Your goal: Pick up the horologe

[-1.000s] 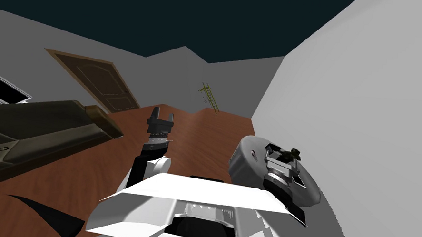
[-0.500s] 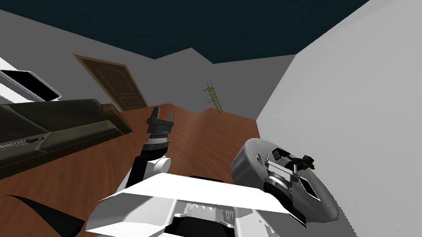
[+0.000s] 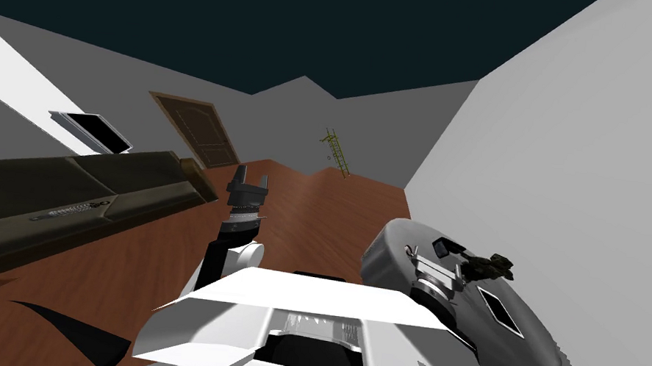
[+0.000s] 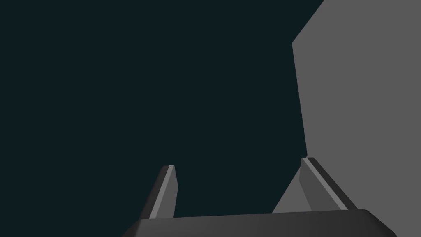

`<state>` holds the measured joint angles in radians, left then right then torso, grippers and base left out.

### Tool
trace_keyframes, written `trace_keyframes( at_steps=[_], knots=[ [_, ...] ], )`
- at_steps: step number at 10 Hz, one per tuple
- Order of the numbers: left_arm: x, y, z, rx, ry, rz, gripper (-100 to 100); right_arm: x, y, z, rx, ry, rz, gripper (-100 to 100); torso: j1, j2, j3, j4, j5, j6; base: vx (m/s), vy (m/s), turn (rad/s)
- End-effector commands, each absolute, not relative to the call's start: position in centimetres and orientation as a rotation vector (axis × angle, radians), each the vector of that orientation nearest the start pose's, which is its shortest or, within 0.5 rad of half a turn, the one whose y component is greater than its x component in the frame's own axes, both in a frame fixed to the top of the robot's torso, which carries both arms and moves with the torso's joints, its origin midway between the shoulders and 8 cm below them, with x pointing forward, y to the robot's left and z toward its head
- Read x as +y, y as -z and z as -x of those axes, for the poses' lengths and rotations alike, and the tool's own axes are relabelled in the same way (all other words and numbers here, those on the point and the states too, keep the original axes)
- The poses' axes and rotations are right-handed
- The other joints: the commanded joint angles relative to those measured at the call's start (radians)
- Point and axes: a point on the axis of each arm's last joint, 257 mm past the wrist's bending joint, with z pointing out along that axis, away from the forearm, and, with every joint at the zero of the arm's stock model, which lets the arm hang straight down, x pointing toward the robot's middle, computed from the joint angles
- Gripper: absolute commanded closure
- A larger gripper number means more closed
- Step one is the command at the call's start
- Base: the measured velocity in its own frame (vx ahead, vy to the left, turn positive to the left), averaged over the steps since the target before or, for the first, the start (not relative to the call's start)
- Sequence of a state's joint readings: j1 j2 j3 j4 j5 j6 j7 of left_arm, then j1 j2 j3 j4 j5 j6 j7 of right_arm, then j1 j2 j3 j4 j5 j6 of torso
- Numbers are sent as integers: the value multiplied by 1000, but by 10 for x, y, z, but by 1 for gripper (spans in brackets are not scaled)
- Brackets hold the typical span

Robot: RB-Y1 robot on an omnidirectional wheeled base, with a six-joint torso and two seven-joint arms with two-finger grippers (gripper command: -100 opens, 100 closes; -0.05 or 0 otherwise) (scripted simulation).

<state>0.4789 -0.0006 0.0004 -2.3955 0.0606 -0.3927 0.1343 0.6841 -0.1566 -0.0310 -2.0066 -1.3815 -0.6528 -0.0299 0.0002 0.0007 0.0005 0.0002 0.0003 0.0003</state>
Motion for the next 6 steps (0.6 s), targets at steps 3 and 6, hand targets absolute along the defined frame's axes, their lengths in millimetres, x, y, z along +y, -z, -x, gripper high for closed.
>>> trace_keyframes(
  at_steps=[3,6],
  knots=[
    [281,-62,-337,520,1484,719,0,-494,234,-266,-393,-1505,-1731,-100,-1,0,0,0,0,1,7,4,52],
    [281,-62,-337,520,1484,719,0,-503,259,-253,-480,-1471,-1798,-100,-1,0,0,0,0,0,11,3,158]
  ],
)
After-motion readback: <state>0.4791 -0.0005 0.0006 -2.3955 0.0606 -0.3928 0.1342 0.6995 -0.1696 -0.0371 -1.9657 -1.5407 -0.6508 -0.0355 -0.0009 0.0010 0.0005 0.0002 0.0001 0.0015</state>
